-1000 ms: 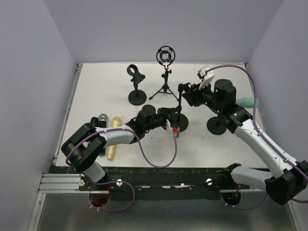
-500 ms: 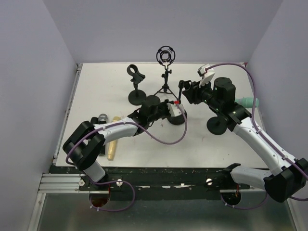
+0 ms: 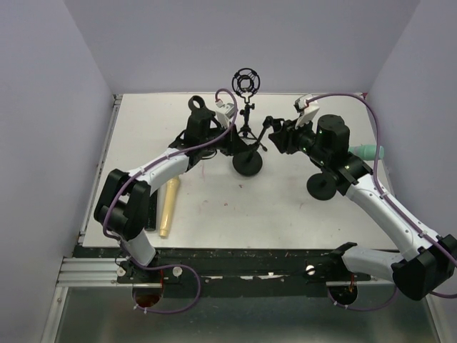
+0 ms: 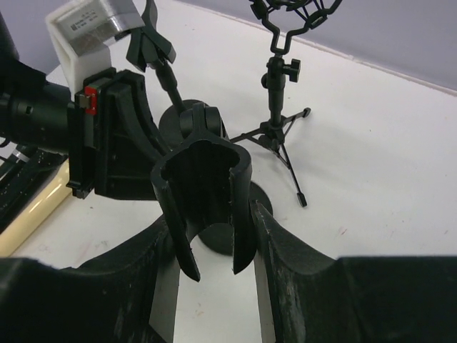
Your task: Remove the microphone from the stand
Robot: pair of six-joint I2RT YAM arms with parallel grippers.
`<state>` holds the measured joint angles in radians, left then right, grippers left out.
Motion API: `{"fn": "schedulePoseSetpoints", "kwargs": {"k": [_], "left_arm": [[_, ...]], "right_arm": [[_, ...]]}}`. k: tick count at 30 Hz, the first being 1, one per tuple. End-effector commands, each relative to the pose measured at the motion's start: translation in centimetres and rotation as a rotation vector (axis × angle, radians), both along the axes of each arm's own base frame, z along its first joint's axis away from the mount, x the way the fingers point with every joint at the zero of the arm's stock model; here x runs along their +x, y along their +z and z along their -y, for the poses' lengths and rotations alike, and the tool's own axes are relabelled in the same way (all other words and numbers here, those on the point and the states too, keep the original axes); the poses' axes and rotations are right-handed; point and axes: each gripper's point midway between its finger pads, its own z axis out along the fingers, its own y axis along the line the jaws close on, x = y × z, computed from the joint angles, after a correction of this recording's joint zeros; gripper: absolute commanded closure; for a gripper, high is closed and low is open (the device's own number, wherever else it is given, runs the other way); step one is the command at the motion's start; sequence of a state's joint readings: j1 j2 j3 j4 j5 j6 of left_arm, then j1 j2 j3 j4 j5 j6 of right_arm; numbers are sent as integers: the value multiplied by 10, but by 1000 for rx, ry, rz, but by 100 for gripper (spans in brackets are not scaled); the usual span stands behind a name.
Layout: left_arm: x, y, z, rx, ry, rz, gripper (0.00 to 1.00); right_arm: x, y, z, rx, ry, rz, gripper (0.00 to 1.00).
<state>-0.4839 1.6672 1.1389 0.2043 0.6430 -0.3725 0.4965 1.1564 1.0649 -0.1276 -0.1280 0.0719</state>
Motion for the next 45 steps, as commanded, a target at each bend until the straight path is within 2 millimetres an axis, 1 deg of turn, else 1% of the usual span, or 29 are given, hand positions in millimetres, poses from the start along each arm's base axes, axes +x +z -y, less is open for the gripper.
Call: {"fn": "schedulePoseSetpoints", "kwargs": {"k": [1, 3, 5, 7, 8, 10, 12, 14, 15, 17, 18, 19, 21, 25, 28, 29, 33, 38, 40, 43, 45], "left_arm": [[-32, 27, 22, -143, -172, -195, 100], [-43, 28, 24, -167, -223, -227, 100], [-47, 23, 24, -181, -221, -292, 89], [-50, 23, 24, -185, -230, -300, 83], [-49, 22, 23, -179, -221, -298, 76], [-47, 23, 22, -167, -207, -289, 51], [-43, 27, 21, -152, -186, -257, 33], [-41, 35, 18, -130, -171, -206, 23], [-40, 38, 16, -118, -176, -177, 22], [-41, 46, 13, -94, -190, -145, 21], [-42, 53, 12, -91, -199, -117, 21], [-45, 66, 8, -85, -206, -67, 21], [-47, 76, 8, -88, -219, -31, 21], [-51, 85, 6, -85, -237, -1, 21], [-52, 89, 5, -68, -247, 23, 21], [-53, 90, 5, -61, -250, 37, 21], [-54, 91, 3, -30, -246, 82, 22], [-56, 88, 3, -13, -243, 100, 22], [-57, 90, 3, -13, -243, 107, 22], [-63, 97, 4, -4, -263, 151, 22], [-69, 105, 3, -1, -279, 189, 22]], "right_arm": [[-4, 16, -5, 30, 29, 31, 79], [-4, 16, -7, 32, 34, 28, 79], [-3, 17, -7, 31, 36, 31, 79], [-2, 16, -8, 32, 37, 28, 79], [-3, 16, -8, 31, 39, 29, 79], [-3, 16, -9, 32, 42, 26, 79], [-2, 16, -9, 26, 45, 27, 79], [-2, 17, -9, 25, 47, 30, 79], [-2, 19, -8, 21, 45, 37, 79], [-3, 19, -7, 15, 46, 35, 79], [-5, 18, -7, 9, 52, 35, 77], [-11, 17, -7, -15, 78, 36, 61], [-15, 19, -7, -25, 97, 41, 53], [-21, 24, -7, -46, 129, 58, 42], [-22, 24, -6, -56, 131, 53, 31], [-22, 25, -5, -62, 128, 54, 29], [-25, 29, 0, -73, 115, 55, 29], [-25, 32, -2, -67, 122, 53, 30], [-23, 32, -4, -65, 129, 58, 31], [-25, 23, -9, -87, 170, 62, 31], [-29, 9, -16, -131, 252, 71, 31]]}}
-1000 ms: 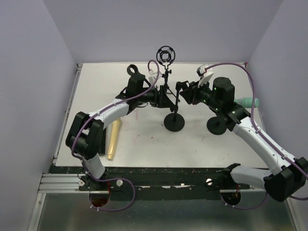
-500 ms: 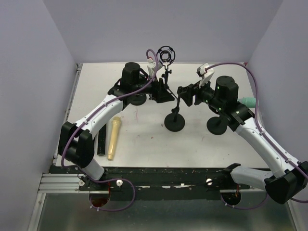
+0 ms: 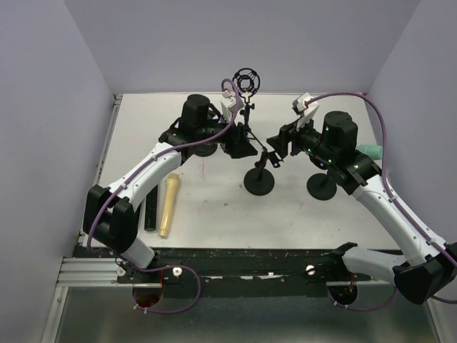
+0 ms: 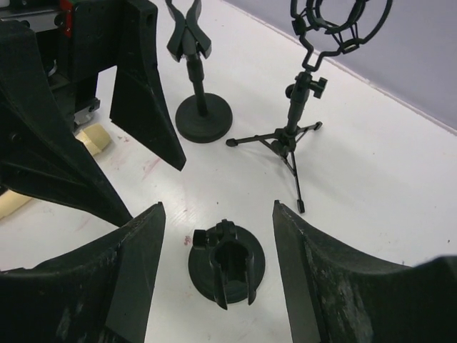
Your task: Remove the microphone from the stand
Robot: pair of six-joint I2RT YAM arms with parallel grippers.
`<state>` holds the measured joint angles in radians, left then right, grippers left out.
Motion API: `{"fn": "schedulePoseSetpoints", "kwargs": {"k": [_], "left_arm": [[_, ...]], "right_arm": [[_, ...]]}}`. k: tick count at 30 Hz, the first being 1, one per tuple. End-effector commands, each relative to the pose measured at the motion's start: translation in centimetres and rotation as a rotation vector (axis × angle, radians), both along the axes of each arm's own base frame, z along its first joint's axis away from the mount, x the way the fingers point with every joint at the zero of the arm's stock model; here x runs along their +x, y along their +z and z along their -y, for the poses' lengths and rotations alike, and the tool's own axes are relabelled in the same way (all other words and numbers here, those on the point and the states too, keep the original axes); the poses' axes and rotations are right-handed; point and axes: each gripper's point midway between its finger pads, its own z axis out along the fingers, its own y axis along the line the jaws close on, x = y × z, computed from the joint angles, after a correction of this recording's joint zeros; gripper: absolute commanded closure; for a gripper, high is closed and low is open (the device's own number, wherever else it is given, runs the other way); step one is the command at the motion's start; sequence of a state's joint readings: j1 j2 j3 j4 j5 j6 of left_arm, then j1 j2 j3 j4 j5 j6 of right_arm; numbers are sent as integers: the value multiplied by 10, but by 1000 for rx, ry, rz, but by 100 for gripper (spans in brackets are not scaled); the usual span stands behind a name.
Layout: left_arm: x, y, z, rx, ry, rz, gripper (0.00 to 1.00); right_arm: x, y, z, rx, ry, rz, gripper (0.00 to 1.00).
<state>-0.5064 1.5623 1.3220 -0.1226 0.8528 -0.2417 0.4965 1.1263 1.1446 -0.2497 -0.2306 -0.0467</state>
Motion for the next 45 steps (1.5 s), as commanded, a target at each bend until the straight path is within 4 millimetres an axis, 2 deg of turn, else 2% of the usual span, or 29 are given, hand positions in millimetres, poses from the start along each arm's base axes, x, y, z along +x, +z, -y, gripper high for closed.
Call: {"fn": "schedulePoseSetpoints", "kwargs": {"k": [1, 4, 7, 11, 18, 27, 30, 36, 45], "left_arm": [[-15, 39, -5, -12, -32, 153, 22], [-23, 59, -12, -7, -44, 224, 22], [-31, 70, -21, 19, -41, 290, 22], [-38, 71, -34, 62, -2, 365, 21], [-57, 62, -49, 74, 18, 381, 21], [-55, 64, -57, 86, 55, 422, 20], [-54, 63, -59, 84, 65, 417, 20], [-46, 63, -64, 70, 98, 394, 20], [-44, 56, -67, 85, 108, 386, 20]], "right_arm": [[-9, -20, -16, -79, 157, 8, 31], [-4, -44, -22, -124, 183, -76, 30], [-1, -57, -26, -137, 200, -100, 30], [3, -78, -25, -178, 200, -117, 30], [8, -107, -25, -231, 213, -165, 37], [10, -142, -21, -284, 195, -260, 49], [15, -148, -19, -297, 167, -272, 56], [41, -141, -5, -330, 31, -221, 69], [71, -136, 21, -400, -156, -140, 75]]}}
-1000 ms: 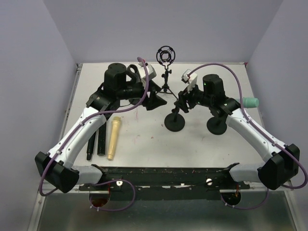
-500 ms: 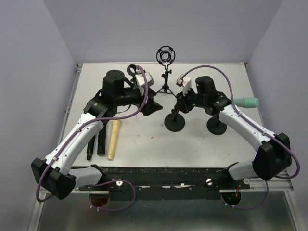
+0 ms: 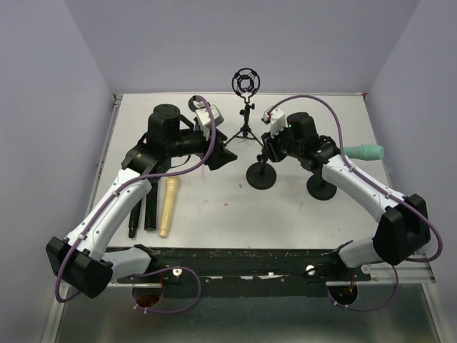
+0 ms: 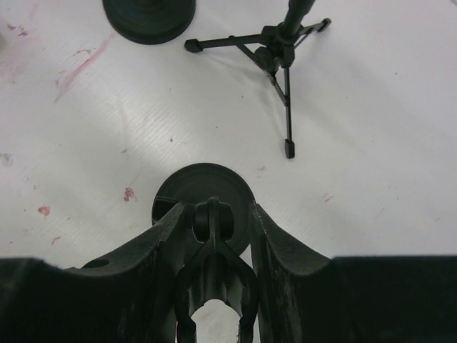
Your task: Remove the microphone from the stand
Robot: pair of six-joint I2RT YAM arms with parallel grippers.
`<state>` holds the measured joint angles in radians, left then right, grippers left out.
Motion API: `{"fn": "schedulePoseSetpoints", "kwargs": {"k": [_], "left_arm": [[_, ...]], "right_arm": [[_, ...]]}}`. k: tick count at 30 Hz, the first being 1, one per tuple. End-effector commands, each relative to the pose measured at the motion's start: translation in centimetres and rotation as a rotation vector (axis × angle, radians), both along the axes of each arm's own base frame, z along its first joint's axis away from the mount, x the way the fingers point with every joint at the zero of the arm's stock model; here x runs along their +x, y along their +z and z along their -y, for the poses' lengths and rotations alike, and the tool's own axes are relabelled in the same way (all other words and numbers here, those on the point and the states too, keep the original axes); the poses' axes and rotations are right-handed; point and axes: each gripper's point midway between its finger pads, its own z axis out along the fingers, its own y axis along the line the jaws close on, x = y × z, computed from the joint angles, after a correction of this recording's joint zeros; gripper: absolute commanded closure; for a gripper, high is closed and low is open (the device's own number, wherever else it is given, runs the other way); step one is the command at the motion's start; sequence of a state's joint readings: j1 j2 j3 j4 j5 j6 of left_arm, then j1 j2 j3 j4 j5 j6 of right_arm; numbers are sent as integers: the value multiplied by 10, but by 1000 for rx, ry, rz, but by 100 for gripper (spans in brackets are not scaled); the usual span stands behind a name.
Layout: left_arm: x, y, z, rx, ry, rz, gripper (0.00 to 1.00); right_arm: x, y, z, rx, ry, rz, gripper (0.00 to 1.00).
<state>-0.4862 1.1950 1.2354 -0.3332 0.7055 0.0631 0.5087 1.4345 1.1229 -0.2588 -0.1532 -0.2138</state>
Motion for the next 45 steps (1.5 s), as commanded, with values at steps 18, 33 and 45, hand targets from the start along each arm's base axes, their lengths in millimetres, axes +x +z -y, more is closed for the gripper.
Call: {"fn": "schedulePoseSetpoints", "kwargs": {"k": [18, 33, 45], "left_arm": [[2, -3, -4, 3, 28, 9, 20], [0, -7, -6, 11, 29, 11, 20], [1, -7, -1, -4, 7, 10, 20]], "right_arm": [[75, -14, 87, -191, -333, 41, 77], [151, -7, 121, -148, -450, 88, 80], [172, 30, 106, -56, -427, 116, 43]]}}
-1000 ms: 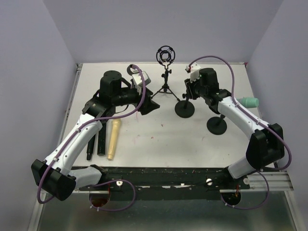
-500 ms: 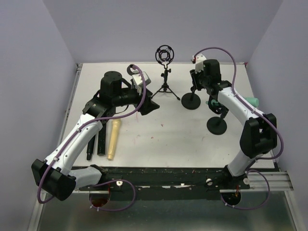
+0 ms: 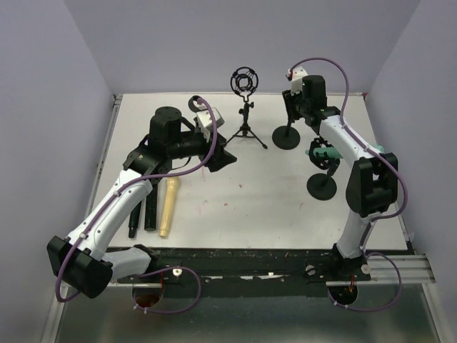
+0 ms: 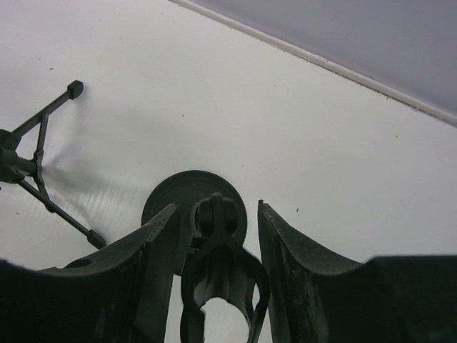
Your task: Remove the microphone from the stand
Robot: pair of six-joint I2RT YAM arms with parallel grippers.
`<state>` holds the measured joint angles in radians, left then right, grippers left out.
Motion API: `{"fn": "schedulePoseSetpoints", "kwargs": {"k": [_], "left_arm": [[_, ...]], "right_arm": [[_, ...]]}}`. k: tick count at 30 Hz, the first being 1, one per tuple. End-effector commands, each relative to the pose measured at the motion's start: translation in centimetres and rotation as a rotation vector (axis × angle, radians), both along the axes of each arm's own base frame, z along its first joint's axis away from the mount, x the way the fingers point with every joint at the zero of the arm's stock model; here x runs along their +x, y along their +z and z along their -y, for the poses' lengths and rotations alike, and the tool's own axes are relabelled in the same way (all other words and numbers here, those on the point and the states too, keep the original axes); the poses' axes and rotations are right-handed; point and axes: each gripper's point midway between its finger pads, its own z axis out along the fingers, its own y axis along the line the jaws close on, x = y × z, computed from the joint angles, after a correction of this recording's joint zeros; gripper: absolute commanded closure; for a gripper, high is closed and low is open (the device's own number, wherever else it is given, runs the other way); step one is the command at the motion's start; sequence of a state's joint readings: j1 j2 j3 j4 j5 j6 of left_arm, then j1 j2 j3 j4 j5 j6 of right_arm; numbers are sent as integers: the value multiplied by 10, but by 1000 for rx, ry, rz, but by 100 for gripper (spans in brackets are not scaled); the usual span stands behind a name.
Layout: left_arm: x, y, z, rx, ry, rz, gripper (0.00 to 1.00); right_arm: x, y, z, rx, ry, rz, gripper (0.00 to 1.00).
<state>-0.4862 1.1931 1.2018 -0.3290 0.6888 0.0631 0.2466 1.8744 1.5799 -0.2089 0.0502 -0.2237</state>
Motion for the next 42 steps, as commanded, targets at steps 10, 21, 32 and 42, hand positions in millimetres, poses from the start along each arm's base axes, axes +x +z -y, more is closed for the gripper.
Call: {"fn": "schedulePoseSetpoints", "kwargs": {"k": [10, 21, 32, 42], "left_arm": [[13, 26, 39, -107, -99, -24, 20], [-1, 61, 131, -148, -358, 153, 20], [-21, 68, 196, -186, -425, 252, 20], [-29, 81, 253, -227, -378, 528, 19]], "right_arm": [[-68, 131, 10, 152, 67, 116, 26], [-188, 219, 61, 209, -61, 257, 20], [-241, 224, 141, 373, -420, 183, 12], [-263, 217, 164, 378, -538, 193, 12]]}}
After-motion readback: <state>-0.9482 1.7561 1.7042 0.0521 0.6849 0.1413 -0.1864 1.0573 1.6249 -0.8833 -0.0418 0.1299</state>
